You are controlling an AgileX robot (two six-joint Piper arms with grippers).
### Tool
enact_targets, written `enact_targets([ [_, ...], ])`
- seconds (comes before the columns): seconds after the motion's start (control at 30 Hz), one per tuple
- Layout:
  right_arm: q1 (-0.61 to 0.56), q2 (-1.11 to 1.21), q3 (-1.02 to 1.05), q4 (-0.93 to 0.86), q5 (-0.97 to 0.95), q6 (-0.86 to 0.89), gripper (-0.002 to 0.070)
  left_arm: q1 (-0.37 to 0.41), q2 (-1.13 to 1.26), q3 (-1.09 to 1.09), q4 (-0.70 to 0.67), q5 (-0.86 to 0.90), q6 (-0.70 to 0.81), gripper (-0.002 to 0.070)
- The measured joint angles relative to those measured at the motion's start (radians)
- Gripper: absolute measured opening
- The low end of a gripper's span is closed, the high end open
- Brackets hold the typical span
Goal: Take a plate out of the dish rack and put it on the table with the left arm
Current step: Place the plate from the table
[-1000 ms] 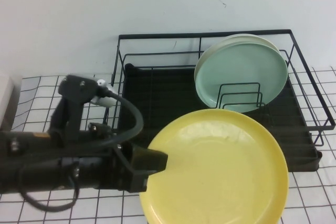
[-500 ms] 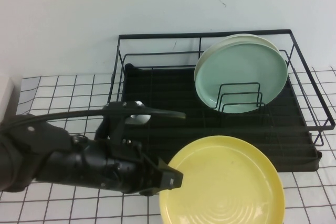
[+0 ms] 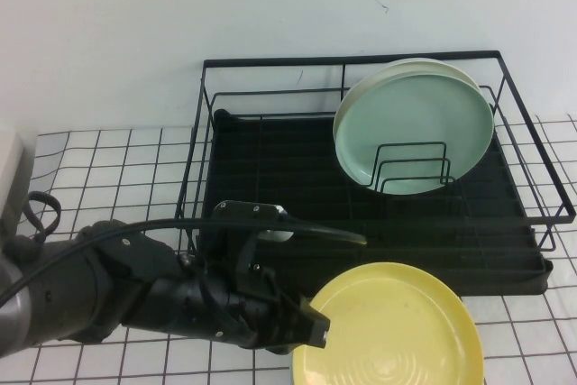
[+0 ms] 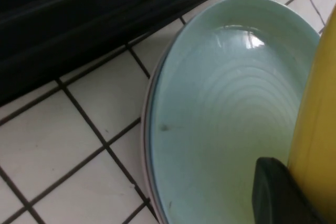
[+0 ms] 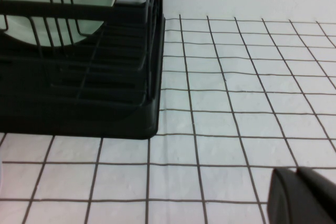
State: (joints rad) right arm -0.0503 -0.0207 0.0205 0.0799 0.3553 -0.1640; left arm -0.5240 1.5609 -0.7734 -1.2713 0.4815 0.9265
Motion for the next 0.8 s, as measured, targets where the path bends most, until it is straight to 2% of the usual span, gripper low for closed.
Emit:
enact_targets([
  [0.33,0.000,0.000,0.000,0.000,0.000,0.000,-0.0001,-0.003,0.013,0.000,0.000,-0.052,0.021,0.0065],
  [0.43,0.000,0.000,0.000,0.000,0.000,0.000,-0.0001,-0.004,0.013,0.000,0.000,-0.054,0.026,0.0086],
  [0.5,0.000,0.000,0.000,0.000,0.000,0.000,-0.0001,-0.004,0.013,0.000,0.000,-0.060,0.028,0.0134],
  [0.67,0.000,0.000,0.000,0.000,0.000,0.000,-0.0001,-0.004,0.013,0.000,0.000,-0.066,0.043,0.0337],
  [0.8,0.000,0.000,0.000,0.000,0.000,0.000,-0.0001,-0.004,0.013,0.000,0.000,-0.066,0.082,0.0452],
])
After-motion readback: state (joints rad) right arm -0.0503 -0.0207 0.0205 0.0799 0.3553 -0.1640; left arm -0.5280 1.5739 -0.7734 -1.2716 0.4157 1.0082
